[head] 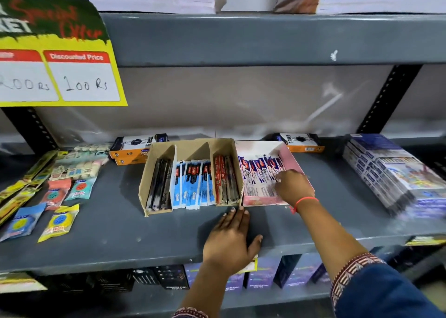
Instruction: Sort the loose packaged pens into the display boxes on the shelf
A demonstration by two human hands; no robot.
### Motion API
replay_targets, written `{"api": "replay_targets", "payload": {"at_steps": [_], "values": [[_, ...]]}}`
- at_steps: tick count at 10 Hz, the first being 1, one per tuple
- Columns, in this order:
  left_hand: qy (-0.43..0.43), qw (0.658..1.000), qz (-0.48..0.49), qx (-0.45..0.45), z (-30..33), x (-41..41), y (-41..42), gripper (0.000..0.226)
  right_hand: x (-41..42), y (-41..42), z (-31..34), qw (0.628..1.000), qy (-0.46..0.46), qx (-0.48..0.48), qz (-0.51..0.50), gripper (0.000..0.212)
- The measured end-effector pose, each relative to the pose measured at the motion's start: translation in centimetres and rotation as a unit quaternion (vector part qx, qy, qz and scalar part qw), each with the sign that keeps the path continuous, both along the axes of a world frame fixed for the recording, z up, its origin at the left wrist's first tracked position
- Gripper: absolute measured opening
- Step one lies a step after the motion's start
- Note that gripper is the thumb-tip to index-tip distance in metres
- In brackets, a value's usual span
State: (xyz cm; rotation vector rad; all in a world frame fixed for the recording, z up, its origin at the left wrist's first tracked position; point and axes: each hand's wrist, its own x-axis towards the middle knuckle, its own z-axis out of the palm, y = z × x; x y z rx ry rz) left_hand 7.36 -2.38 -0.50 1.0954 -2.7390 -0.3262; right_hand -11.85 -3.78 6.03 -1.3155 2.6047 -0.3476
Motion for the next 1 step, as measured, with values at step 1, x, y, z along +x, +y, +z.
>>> {"api": "replay_targets", "payload": {"at_steps": [1], "values": [[-0.025,1.0,0.002,-0.009,0.59,0.06,0.22,0.085,0.45,1.87,-0.21,0.996,0.022,-0.088,-0.004,0.025]]}}
